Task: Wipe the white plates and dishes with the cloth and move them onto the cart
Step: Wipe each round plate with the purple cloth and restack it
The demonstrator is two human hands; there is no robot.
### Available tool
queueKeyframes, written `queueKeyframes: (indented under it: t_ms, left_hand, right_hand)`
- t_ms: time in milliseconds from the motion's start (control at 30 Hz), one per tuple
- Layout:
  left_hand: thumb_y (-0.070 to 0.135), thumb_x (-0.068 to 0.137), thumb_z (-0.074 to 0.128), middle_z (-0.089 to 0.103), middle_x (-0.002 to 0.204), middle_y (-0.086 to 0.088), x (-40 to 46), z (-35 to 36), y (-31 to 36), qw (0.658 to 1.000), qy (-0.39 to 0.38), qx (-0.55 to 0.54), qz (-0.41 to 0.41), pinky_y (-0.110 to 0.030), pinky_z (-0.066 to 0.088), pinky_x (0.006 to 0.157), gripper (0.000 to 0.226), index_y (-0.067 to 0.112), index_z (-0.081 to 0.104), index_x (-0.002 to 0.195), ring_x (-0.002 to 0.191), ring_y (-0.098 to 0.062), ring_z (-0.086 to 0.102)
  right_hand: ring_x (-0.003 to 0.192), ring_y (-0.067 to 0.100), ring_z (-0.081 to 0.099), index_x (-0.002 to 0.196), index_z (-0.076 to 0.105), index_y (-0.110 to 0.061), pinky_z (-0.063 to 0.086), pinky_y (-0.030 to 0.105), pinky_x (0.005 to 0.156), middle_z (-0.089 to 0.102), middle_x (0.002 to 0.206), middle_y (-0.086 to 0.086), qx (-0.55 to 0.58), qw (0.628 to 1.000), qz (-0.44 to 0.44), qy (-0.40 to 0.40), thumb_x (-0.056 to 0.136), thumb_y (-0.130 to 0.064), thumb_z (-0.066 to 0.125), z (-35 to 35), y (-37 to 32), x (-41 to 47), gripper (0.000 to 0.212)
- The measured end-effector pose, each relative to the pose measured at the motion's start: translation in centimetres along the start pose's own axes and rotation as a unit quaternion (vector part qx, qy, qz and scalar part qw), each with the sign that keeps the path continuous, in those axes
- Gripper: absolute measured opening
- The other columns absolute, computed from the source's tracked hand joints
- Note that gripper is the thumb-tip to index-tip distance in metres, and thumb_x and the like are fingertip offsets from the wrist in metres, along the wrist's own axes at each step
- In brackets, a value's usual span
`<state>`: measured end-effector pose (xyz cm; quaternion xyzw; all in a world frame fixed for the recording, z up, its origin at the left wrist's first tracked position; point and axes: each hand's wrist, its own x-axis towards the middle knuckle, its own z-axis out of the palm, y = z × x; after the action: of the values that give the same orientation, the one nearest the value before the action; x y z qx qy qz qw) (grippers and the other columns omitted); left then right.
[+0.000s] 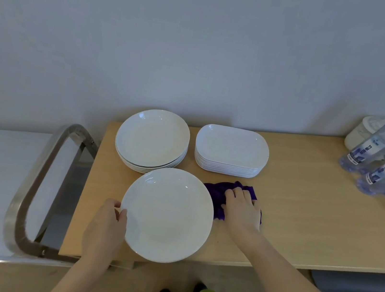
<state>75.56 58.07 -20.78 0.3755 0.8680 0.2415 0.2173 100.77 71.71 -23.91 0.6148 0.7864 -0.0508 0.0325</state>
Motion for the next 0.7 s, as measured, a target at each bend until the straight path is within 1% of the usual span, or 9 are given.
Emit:
queueKeyframes:
  t_ms: [67, 167, 200, 267, 333, 400, 500, 567, 700]
  left_hand:
    - [0.025, 0.097, 0.047, 0.054, 0.083, 0.009, -0.1, 0.2, 0.0, 1.0, 0.0, -0.005, 0.001, -0.03, 0.051, 0.06, 0.018, 0.018, 0.049, 0.114, 0.072, -0.007, 0.053]
    - [0.023, 0.098, 0.045, 0.054, 0.084, 0.007, -0.1, 0.5, 0.2, 1.0, 0.005, -0.015, 0.004, -0.033, 0.054, 0.063, 0.011, 0.02, 0.048, 0.108, 0.071, -0.008, 0.054]
    - [0.023, 0.098, 0.045, 0.055, 0.084, 0.006, -0.1, 0.6, 0.3, 1.0, 0.006, -0.019, 0.005, -0.034, 0.054, 0.063, 0.008, 0.02, 0.047, 0.106, 0.071, -0.009, 0.054]
    - [0.022, 0.098, 0.044, 0.055, 0.083, 0.005, -0.1, 0.7, 0.2, 1.0, 0.011, -0.023, 0.011, -0.036, 0.054, 0.061, 0.003, 0.021, 0.046, 0.101, 0.07, -0.012, 0.055]
    - [0.022, 0.098, 0.044, 0.055, 0.083, 0.005, -0.2, 0.8, 0.1, 0.999, 0.015, -0.027, 0.014, -0.037, 0.054, 0.061, 0.001, 0.023, 0.044, 0.098, 0.069, -0.012, 0.055]
    - [0.023, 0.098, 0.044, 0.055, 0.082, 0.006, -0.2, 0.8, 0.1, 0.999, 0.018, -0.031, 0.017, -0.037, 0.054, 0.061, 0.002, 0.024, 0.043, 0.098, 0.069, -0.011, 0.055]
    - [0.024, 0.098, 0.045, 0.055, 0.084, 0.008, 0.0, 0.9, -0.1, 0.999, 0.012, -0.035, 0.015, -0.035, 0.054, 0.061, 0.004, 0.025, 0.042, 0.101, 0.071, -0.009, 0.055]
    - [0.025, 0.098, 0.045, 0.056, 0.086, 0.008, 0.1, 1.0, -0.4, 0.999, 0.004, -0.041, 0.01, -0.033, 0.053, 0.06, 0.008, 0.024, 0.045, 0.105, 0.073, -0.009, 0.056]
    - [0.027, 0.097, 0.046, 0.059, 0.092, 0.008, 0.3, 1.0, -0.8, 0.997, -0.013, -0.07, -0.002, -0.024, 0.046, 0.056, 0.019, 0.022, 0.048, 0.116, 0.078, -0.007, 0.057]
  right_hand:
    - [0.107, 0.017, 0.047, 0.108, 0.05, -0.021, 0.035, 0.03, 0.088, 0.054, 0.11, -0.005, 0.035, 0.999, 0.02, 0.024, 0.098, -0.029, 0.039, -0.2, 0.5, -0.1, 0.017]
    - [0.087, 0.022, 0.058, 0.103, 0.052, -0.016, 0.042, 0.036, 0.085, 0.062, 0.092, -0.001, 0.152, 0.978, 0.098, 0.104, 0.099, -0.027, 0.038, -1.3, 1.1, -0.3, 0.019]
    - [0.079, 0.025, 0.059, 0.102, 0.052, -0.014, 0.045, 0.039, 0.078, 0.063, 0.087, 0.001, 0.21, 0.963, 0.116, 0.125, 0.099, -0.027, 0.037, -1.8, 1.4, -0.3, 0.019]
    - [0.069, 0.026, 0.057, 0.101, 0.05, -0.016, 0.045, 0.037, 0.062, 0.061, 0.08, 0.002, 0.325, 0.924, 0.131, 0.154, 0.099, -0.028, 0.037, -3.3, 1.8, -0.3, 0.017]
    - [0.065, 0.023, 0.056, 0.1, 0.05, -0.022, 0.04, 0.033, 0.056, 0.06, 0.077, -0.002, 0.389, 0.895, 0.119, 0.182, 0.099, -0.029, 0.036, -5.2, 2.0, -0.2, 0.016]
    - [0.066, 0.018, 0.054, 0.095, 0.052, -0.027, 0.039, 0.03, 0.056, 0.059, 0.076, -0.005, 0.438, 0.866, 0.097, 0.219, 0.099, -0.029, 0.036, -7.2, 1.7, -0.1, 0.016]
    - [0.073, 0.001, 0.05, 0.085, 0.052, -0.033, 0.039, 0.013, 0.062, 0.054, 0.085, -0.008, 0.489, 0.825, 0.048, 0.279, 0.1, -0.023, 0.039, -10.7, 0.2, -0.2, 0.022]
    - [0.074, -0.003, 0.046, 0.077, 0.045, -0.037, 0.036, 0.006, 0.064, 0.048, 0.084, -0.006, 0.507, 0.804, 0.016, 0.311, 0.099, -0.019, 0.039, -13.1, -1.5, -0.5, 0.03]
    - [0.077, -0.001, 0.047, 0.079, 0.044, -0.044, 0.037, 0.006, 0.068, 0.046, 0.083, -0.015, 0.54, 0.774, -0.066, 0.323, 0.099, -0.016, 0.04, -16.4, -5.5, -1.5, 0.035]
